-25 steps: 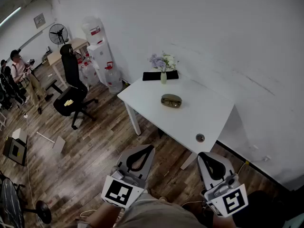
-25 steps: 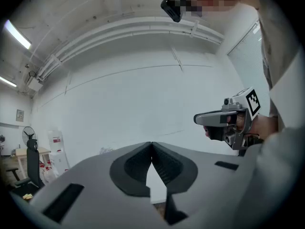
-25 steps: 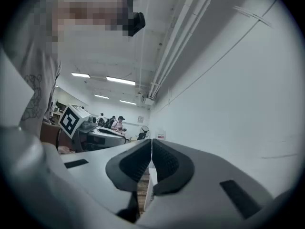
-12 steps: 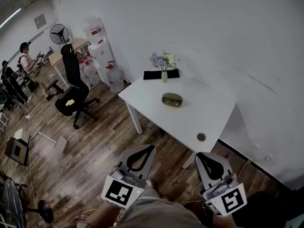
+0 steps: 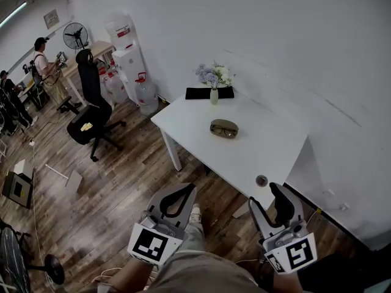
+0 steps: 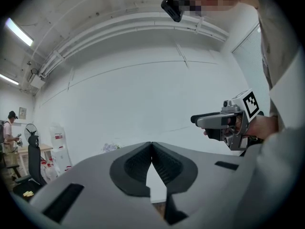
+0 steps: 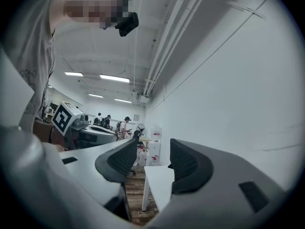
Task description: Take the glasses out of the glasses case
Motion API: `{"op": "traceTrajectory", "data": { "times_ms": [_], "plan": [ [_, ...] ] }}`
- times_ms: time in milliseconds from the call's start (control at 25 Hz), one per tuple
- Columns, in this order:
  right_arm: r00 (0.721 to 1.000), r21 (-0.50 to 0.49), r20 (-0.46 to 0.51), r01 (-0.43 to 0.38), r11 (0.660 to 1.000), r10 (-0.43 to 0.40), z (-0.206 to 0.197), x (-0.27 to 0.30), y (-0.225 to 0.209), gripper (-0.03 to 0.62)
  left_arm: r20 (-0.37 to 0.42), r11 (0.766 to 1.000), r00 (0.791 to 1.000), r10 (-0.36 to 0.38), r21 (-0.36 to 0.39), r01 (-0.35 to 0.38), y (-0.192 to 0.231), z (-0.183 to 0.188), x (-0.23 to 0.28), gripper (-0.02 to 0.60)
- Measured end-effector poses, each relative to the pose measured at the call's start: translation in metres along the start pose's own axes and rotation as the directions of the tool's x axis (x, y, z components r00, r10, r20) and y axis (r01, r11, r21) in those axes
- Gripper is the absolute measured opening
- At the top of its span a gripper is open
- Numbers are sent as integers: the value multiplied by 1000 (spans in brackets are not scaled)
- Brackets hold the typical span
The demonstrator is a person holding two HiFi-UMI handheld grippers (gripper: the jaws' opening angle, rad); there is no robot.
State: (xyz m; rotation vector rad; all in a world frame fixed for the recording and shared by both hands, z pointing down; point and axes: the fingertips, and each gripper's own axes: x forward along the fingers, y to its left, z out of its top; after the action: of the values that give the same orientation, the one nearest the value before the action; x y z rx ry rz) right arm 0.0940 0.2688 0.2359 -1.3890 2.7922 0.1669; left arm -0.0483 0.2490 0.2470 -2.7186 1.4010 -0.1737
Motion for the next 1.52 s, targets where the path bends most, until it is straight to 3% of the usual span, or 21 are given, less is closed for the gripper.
{"op": "traceTrajectory", "data": {
  "times_ms": [520,800,1080,1320,1520],
  "plan": [
    [986,25,-164,22,999,-17,-61,126,-60,218,-74,999,996,-52,-21,50,99,-40,114,17],
    [960,55,-281,31,998,-15,-107,216,-92,216,-166,992,978,-123,-31,120,163,-77,188,17],
    [897,31,-443,14,999,1,-176,290,-113,215,-246,980,949,-198,-52,191,210,-127,255,17],
    [849,96,-528,45,994,12,-232,319,-130,215,-304,972,923,-234,-99,214,230,-165,293,17],
    [812,179,-582,71,981,48,-286,333,-149,215,-293,962,924,-245,-189,195,235,-188,319,17]
  ]
}}
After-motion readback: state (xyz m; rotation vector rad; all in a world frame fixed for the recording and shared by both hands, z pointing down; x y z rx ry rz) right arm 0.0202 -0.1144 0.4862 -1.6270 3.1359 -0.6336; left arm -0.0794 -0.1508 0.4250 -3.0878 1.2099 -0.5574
